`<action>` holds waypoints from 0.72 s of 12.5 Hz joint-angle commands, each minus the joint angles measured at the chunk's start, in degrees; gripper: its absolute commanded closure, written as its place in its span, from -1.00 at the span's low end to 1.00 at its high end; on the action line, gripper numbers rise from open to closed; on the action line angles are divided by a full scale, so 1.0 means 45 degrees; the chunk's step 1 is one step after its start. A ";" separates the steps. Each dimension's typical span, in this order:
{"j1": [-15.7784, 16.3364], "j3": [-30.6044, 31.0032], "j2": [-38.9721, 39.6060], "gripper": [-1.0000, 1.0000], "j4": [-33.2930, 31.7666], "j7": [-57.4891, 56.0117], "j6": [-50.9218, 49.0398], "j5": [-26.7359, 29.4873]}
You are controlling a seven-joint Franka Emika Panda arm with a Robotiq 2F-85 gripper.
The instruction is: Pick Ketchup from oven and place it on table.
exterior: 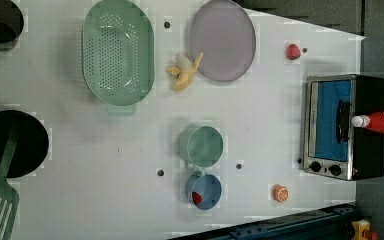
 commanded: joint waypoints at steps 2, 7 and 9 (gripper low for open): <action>-0.0429 -0.1652 0.0872 -1.00 0.0016 -0.0023 0.2012 0.0097; -0.0637 -0.3020 0.2921 -1.00 0.0056 -0.0023 0.3954 0.0133; -0.0847 -0.3272 0.3687 -1.00 0.0136 -0.0022 0.4064 0.0648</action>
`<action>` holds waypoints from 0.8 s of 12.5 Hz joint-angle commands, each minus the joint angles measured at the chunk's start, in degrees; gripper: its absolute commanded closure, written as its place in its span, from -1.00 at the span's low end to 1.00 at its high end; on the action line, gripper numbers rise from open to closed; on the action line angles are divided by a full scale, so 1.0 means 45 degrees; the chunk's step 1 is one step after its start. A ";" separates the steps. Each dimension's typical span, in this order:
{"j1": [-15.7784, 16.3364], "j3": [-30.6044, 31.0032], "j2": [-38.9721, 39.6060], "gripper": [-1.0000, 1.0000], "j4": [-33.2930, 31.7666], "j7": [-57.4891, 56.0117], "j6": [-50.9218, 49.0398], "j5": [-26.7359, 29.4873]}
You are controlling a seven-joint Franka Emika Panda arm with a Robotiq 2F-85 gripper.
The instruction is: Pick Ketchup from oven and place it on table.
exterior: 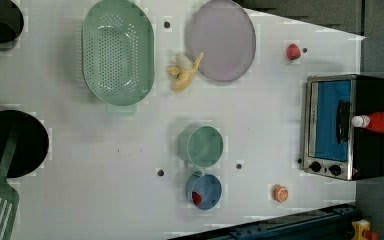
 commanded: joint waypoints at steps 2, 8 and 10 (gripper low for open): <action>-0.0481 0.0012 0.1083 -1.00 0.0300 -0.0026 0.0509 0.1216; -0.1216 0.0046 0.2835 -1.00 0.0720 -0.0025 0.1517 0.1517; -0.1243 0.0053 0.3076 -1.00 0.0722 -0.0026 0.1666 0.1756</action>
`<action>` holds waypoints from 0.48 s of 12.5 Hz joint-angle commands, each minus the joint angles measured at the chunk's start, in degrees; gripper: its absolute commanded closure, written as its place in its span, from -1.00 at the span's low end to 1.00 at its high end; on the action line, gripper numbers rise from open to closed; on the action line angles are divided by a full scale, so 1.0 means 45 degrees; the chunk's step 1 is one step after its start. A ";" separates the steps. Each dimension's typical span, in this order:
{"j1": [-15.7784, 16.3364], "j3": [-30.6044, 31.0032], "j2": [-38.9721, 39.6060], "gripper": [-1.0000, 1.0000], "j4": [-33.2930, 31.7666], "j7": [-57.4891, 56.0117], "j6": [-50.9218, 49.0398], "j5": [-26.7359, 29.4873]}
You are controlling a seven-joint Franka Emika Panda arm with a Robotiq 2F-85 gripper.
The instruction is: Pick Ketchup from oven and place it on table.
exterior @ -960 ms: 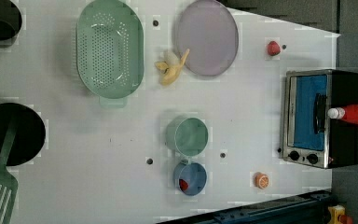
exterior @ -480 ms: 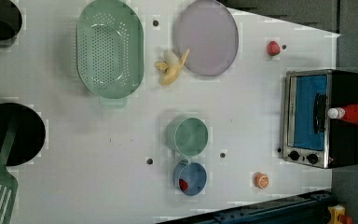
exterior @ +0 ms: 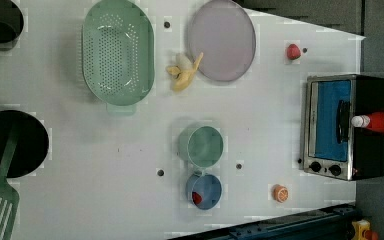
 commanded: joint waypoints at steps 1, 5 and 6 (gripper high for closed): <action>-0.0316 0.0167 -0.0159 -1.00 0.0111 -0.0001 0.0250 0.0218; -0.0328 0.0160 -0.0014 -0.67 0.0060 -0.0002 0.0229 0.0536; -0.0343 0.0156 -0.0013 -0.42 0.0040 -0.0002 0.0231 0.0539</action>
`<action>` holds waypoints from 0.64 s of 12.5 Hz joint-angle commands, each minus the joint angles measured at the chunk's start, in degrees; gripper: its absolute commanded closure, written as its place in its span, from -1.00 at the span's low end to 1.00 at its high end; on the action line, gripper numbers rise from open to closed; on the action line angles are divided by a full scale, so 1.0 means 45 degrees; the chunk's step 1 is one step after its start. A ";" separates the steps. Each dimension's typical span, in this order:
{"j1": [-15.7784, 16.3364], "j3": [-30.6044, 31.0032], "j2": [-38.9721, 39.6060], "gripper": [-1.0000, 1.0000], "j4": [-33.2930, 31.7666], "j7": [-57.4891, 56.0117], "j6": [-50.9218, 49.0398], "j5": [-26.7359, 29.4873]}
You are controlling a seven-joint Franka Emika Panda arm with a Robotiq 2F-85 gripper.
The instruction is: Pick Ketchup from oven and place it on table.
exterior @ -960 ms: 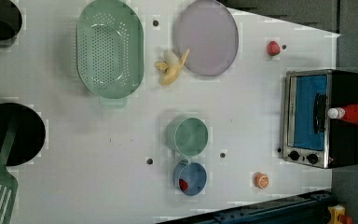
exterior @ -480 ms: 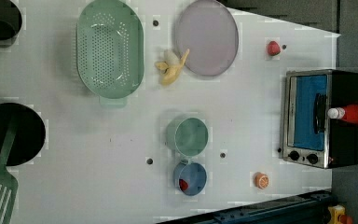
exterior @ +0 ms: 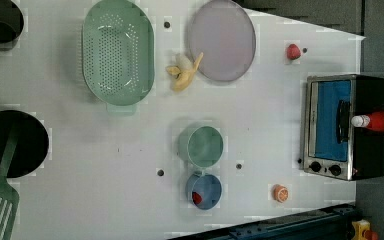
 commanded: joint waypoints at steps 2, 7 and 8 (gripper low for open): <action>-0.0147 -0.0065 -0.0347 -0.27 0.0126 0.0017 0.0104 0.0127; 0.0524 0.0069 -0.1189 -0.27 0.1344 0.0008 -0.2041 0.0081; 0.0816 0.0163 -0.1506 -0.27 0.1717 0.0008 -0.2656 0.0036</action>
